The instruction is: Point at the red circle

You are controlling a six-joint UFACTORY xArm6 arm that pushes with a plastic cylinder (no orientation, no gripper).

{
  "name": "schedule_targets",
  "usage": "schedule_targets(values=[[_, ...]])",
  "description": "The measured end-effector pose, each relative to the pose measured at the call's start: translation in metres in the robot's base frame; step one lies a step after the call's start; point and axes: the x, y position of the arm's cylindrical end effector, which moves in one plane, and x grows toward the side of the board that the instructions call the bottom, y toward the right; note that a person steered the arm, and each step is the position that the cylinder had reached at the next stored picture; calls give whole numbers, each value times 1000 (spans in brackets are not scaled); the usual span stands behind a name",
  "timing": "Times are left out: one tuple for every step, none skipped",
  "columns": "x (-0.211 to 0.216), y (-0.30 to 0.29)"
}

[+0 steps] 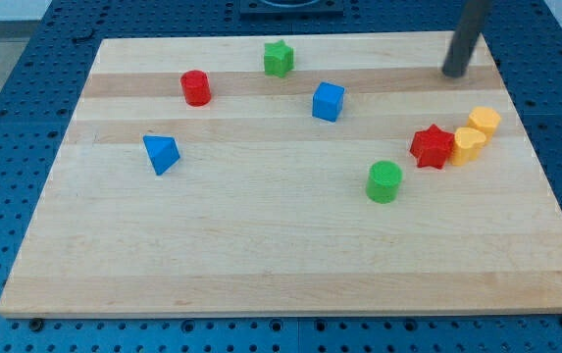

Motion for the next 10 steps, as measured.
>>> schedule_targets(values=[[-49,-52],[-71,-73],[-69,-150],[-69,-257],[-65,-360],[-26,-415],[31,-446],[71,-448],[75,-414],[61,-376]])
